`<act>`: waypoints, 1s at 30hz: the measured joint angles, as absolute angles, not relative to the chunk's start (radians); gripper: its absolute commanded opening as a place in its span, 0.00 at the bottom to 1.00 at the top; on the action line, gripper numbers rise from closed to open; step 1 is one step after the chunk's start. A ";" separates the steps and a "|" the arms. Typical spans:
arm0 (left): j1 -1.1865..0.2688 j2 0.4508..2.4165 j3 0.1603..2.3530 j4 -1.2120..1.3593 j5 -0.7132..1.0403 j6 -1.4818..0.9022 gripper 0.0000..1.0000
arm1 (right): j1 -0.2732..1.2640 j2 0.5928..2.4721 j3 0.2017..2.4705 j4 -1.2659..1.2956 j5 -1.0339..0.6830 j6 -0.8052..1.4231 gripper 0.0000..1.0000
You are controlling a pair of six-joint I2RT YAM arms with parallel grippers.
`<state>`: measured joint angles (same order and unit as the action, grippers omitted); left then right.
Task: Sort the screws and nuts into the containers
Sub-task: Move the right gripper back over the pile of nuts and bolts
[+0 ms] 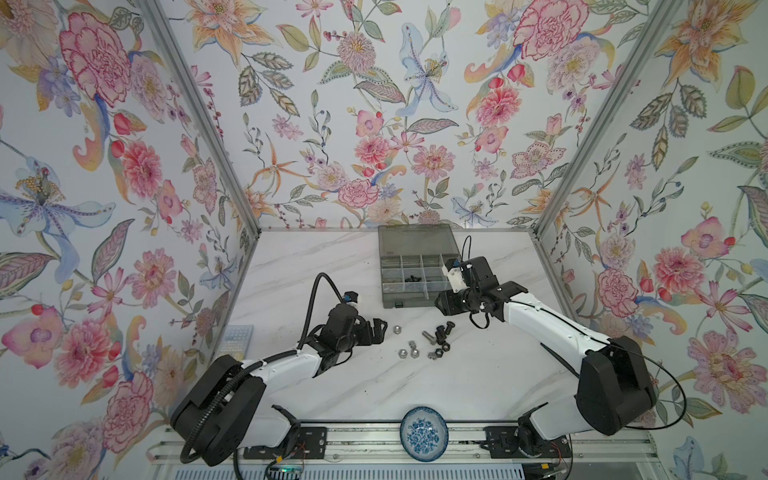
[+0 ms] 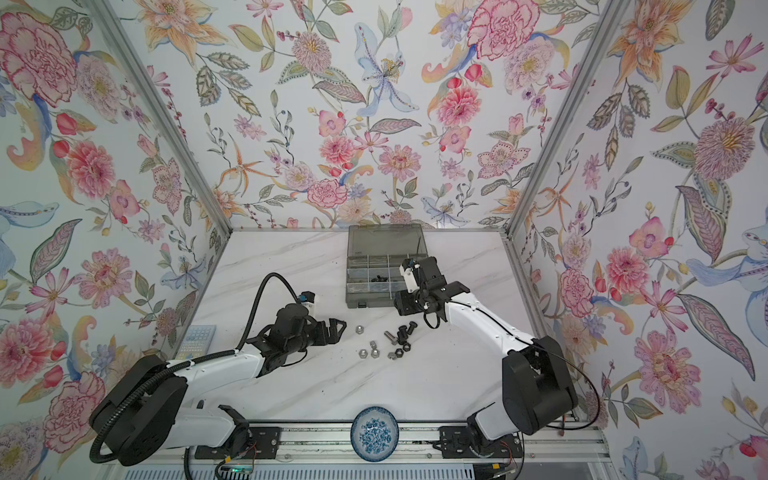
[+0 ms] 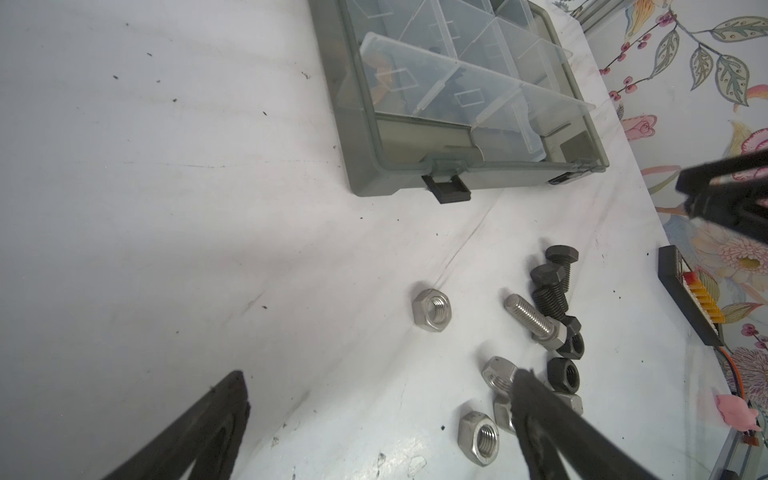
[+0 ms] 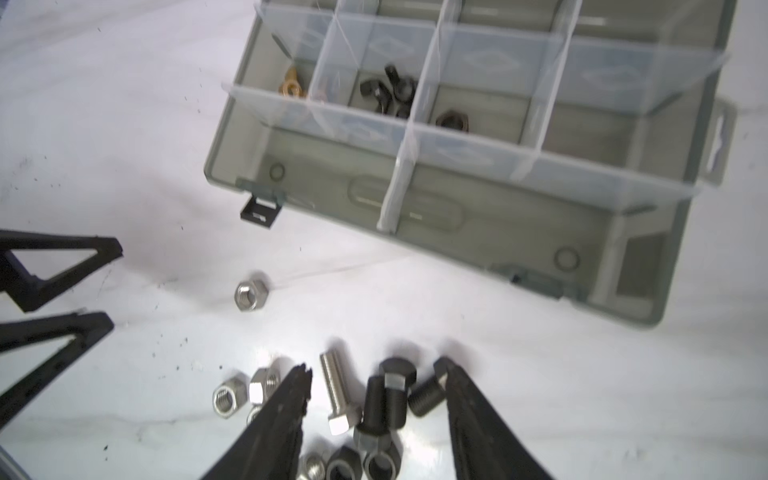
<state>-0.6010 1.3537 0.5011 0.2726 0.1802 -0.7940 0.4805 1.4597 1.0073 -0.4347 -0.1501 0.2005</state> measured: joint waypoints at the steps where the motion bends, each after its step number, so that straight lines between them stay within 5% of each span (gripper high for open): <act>1: -0.601 1.354 0.501 0.273 0.180 -0.794 0.99 | 0.487 1.435 0.966 -0.446 -0.154 0.219 0.56; 14: -0.601 1.371 0.520 0.276 0.197 -0.794 0.99 | 0.600 1.257 0.743 -0.530 -0.176 0.383 0.57; 30: -0.601 1.398 0.528 0.287 0.207 -0.794 0.99 | 0.670 1.272 0.688 -0.534 -0.102 0.429 0.53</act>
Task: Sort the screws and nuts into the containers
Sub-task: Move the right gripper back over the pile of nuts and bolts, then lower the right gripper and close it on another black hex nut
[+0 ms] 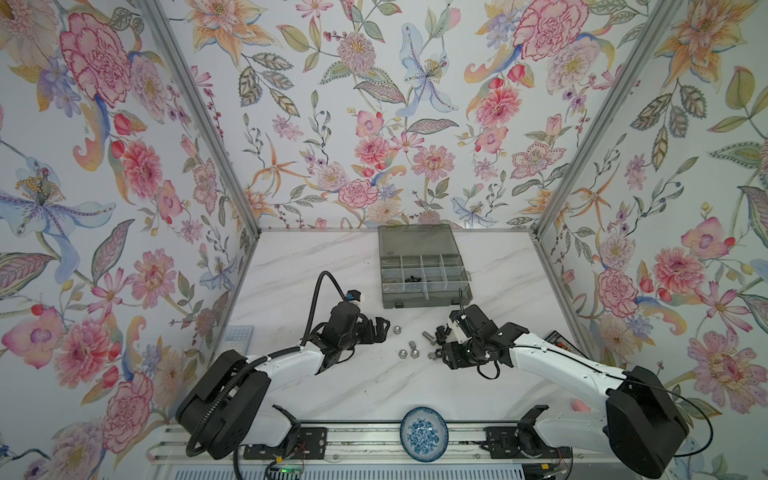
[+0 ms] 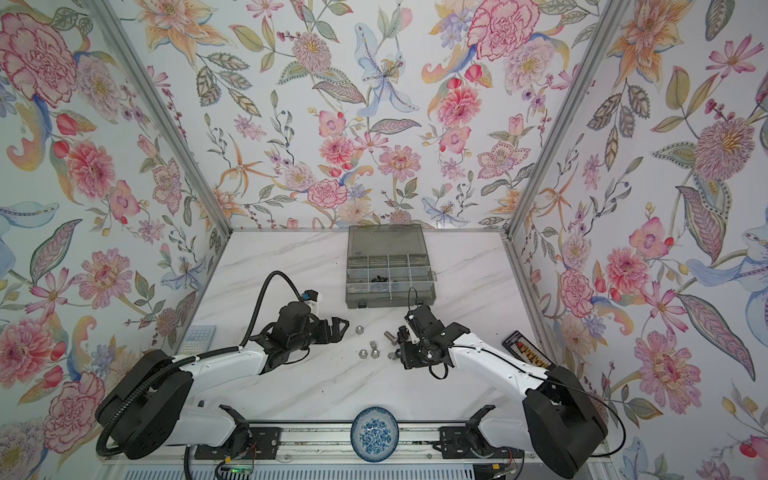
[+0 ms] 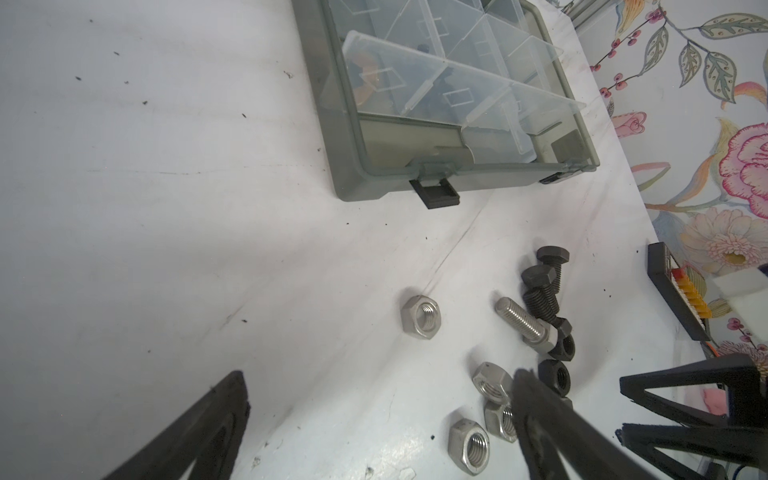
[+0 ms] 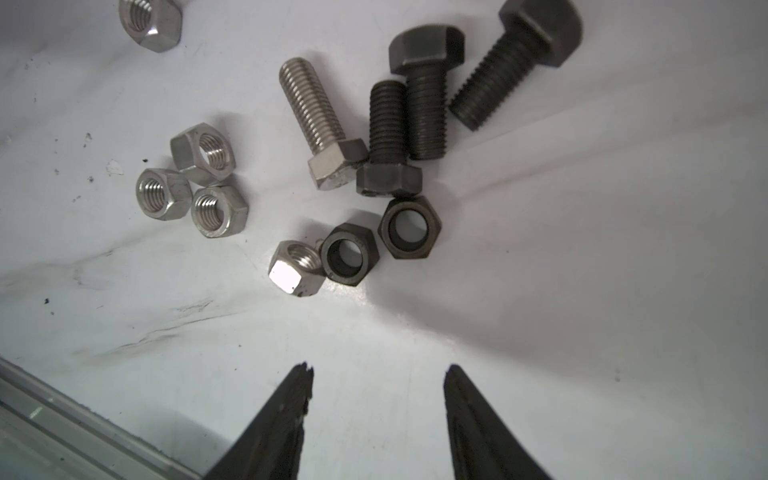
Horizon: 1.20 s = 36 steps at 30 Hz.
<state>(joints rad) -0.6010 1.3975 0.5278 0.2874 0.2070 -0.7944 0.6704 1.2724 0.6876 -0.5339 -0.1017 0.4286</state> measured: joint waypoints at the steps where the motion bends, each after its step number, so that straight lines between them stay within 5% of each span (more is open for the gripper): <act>1: -0.601 1.402 0.529 0.287 0.207 -0.794 0.99 | 0.677 1.276 0.686 -0.529 -0.096 0.431 0.54; 36: -0.601 1.433 0.542 0.294 0.211 -0.795 0.99 | 0.759 1.477 0.722 -0.376 0.009 0.450 0.51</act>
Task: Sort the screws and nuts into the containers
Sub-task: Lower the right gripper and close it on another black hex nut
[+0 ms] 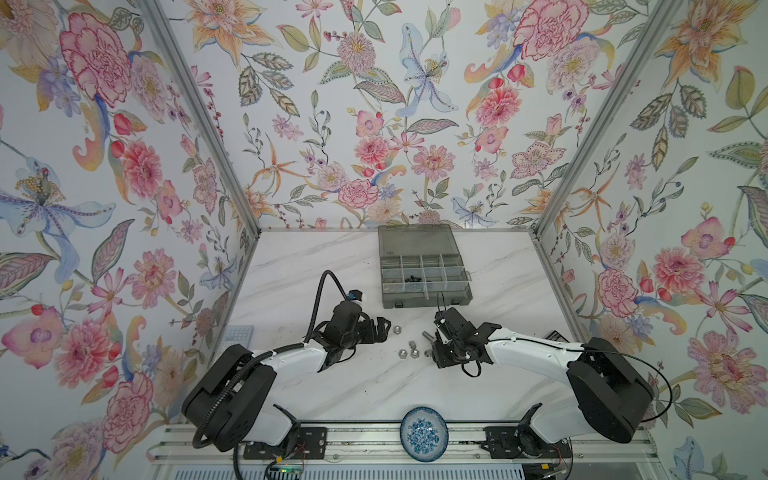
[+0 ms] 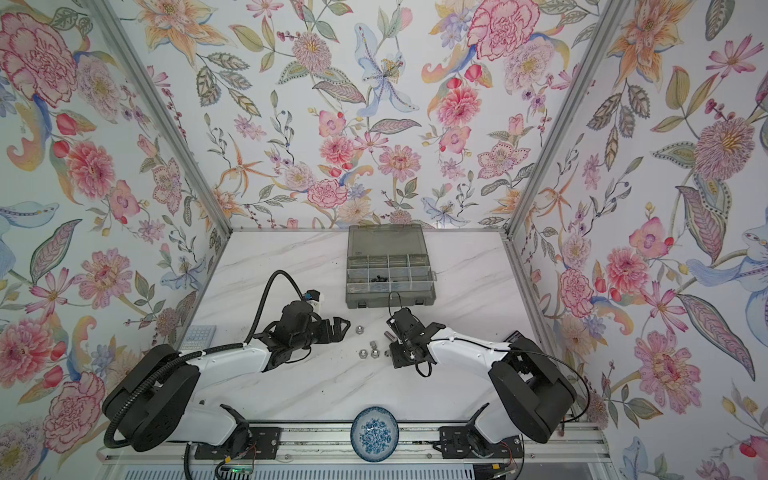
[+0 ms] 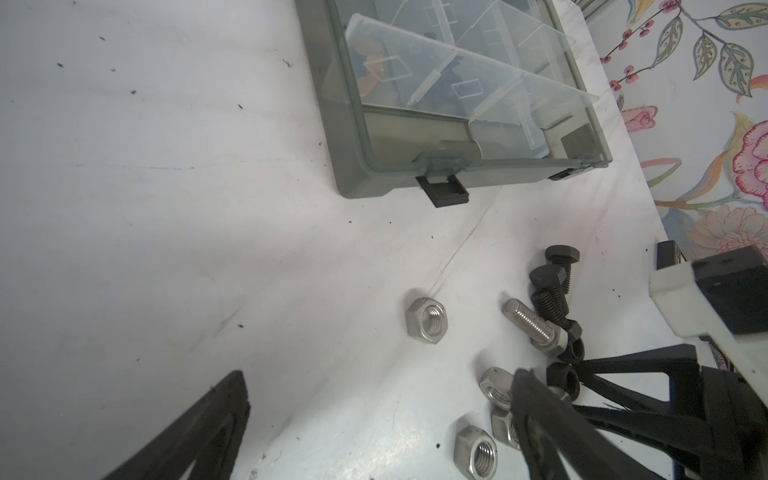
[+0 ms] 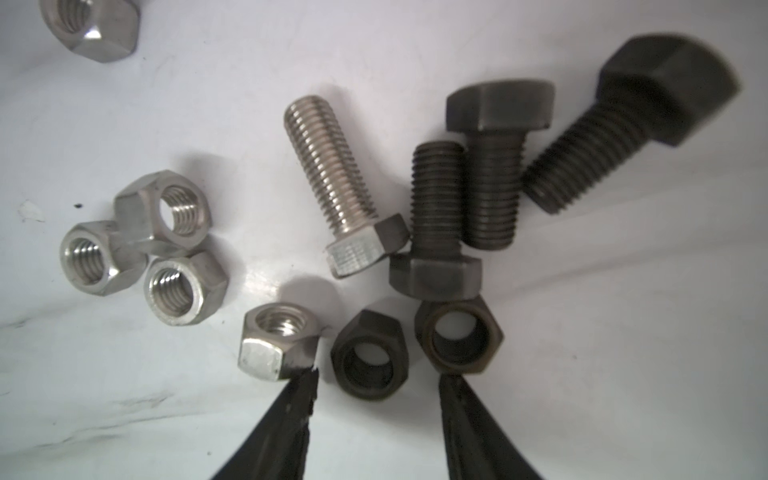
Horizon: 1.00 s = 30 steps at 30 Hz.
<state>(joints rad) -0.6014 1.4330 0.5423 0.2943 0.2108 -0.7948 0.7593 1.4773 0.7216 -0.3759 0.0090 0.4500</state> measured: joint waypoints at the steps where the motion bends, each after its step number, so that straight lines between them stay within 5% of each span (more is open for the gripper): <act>1: -0.601 1.433 0.542 0.294 0.211 -0.795 0.99 | 0.759 1.481 0.725 -0.377 0.010 0.449 0.50; 30: -0.601 1.434 0.542 0.320 0.211 -0.802 0.99 | 0.772 1.534 0.752 -0.313 0.013 0.424 0.31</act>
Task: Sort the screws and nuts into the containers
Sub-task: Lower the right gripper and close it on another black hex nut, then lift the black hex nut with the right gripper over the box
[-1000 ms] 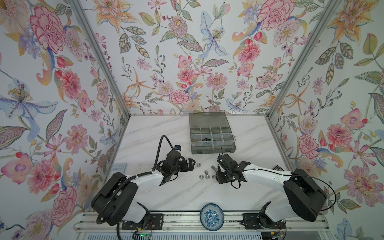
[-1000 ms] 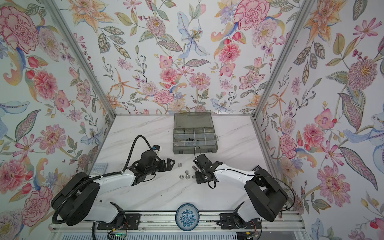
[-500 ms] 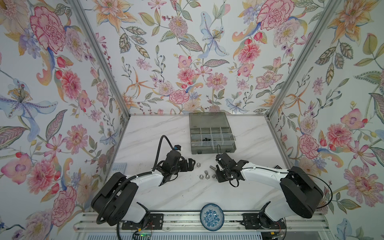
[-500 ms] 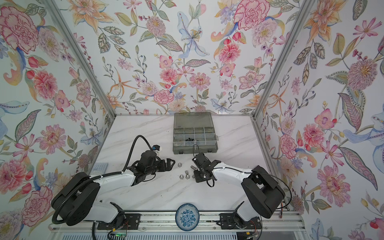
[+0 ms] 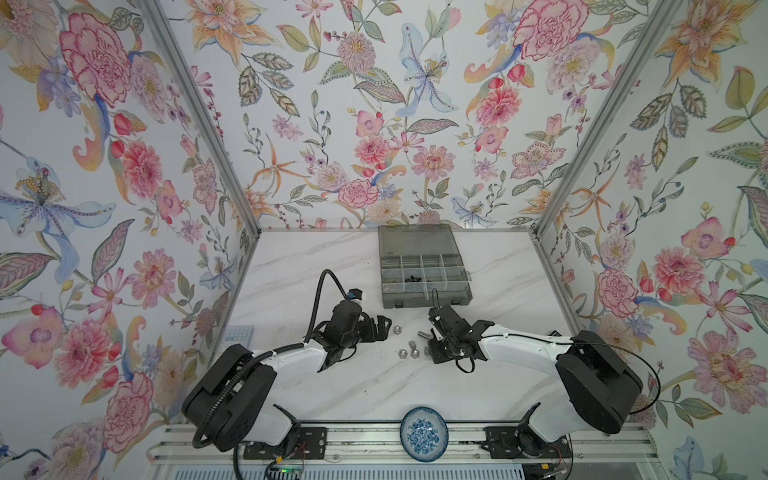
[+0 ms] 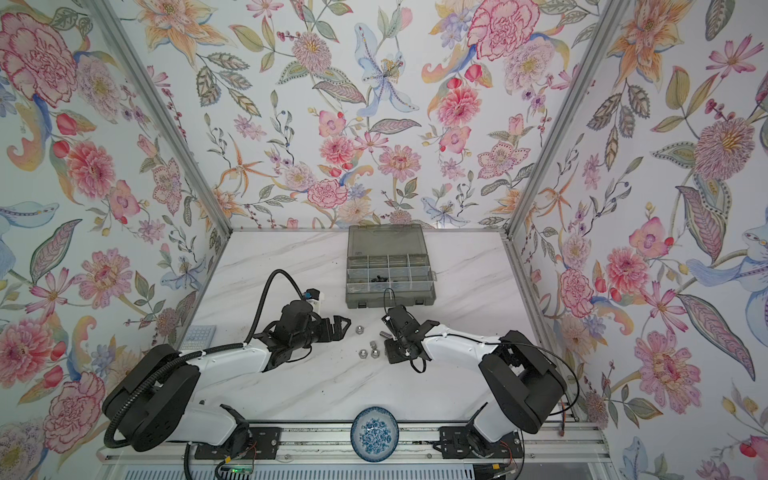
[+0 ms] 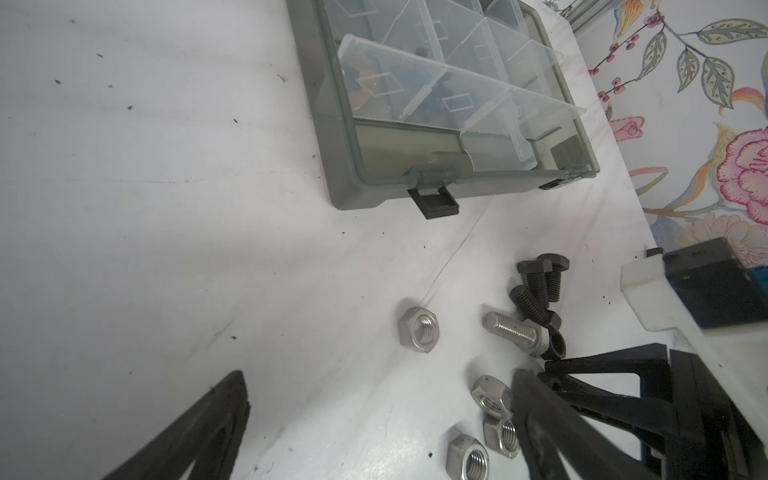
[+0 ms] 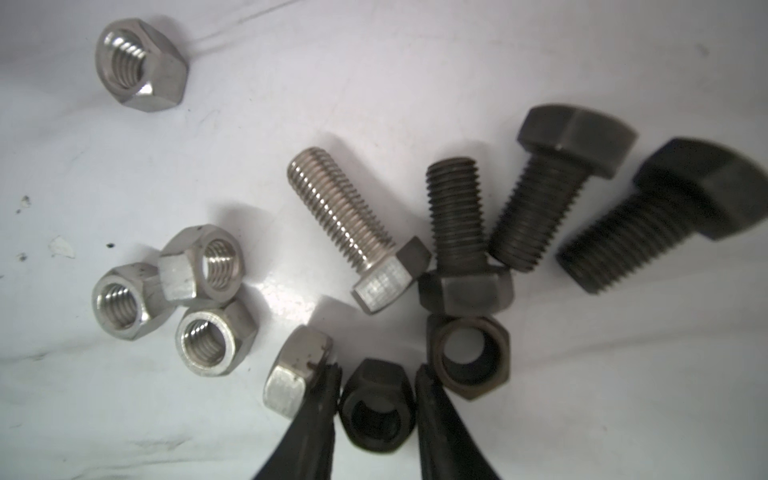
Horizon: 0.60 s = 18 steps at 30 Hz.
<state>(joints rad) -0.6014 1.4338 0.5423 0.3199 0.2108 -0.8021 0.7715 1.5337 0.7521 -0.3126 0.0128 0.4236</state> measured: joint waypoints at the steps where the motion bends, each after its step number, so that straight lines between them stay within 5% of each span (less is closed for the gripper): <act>1: -0.601 1.434 0.542 0.320 0.211 -0.802 0.99 | 0.772 1.534 0.752 -0.312 0.012 0.423 0.30; 18: -0.601 1.434 0.542 0.331 0.210 -0.805 0.99 | 0.771 1.512 0.752 -0.333 -0.007 0.416 0.16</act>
<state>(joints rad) -0.6014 1.4338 0.5419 0.3305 0.2104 -0.8051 0.7708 1.5120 0.7517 -0.3328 -0.0067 0.4156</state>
